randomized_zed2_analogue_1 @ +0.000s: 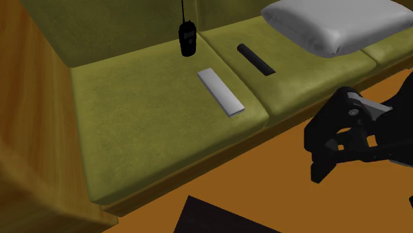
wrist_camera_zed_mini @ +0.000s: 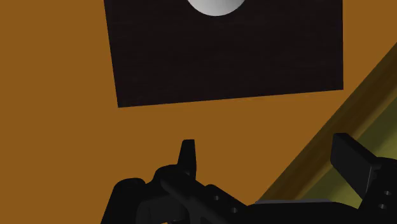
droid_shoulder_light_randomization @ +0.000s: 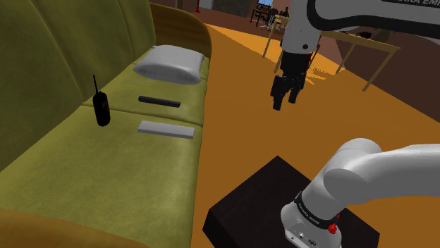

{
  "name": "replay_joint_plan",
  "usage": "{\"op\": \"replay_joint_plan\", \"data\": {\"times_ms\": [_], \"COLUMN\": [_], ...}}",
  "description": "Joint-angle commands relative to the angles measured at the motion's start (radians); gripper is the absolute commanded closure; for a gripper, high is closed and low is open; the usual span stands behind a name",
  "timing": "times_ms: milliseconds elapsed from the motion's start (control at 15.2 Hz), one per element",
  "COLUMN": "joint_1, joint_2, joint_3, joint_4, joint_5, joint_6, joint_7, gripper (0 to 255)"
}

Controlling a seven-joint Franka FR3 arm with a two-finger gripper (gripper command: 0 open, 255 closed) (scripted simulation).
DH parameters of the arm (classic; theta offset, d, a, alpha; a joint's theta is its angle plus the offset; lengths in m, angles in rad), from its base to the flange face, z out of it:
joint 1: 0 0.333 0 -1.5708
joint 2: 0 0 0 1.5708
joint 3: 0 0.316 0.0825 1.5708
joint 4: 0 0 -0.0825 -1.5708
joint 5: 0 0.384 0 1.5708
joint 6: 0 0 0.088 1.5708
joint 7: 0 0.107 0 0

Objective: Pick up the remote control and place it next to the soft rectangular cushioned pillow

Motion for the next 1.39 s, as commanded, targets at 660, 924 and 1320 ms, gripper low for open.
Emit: {"op": "replay_joint_plan", "data": {"times_ms": [660, 924, 1320], "joint_1": [0.074, 0.099, 0.134], "joint_2": [0.307, 0.440, 0.640], "joint_3": [0.045, 0.069, 0.107], "joint_4": [0.039, 0.088, 0.192], "joint_5": [0.019, 0.020, 0.009], "joint_6": [0.326, 0.433, 0.565], "joint_7": [-0.099, -0.134, -0.179], "gripper": [0, 0, 0]}}
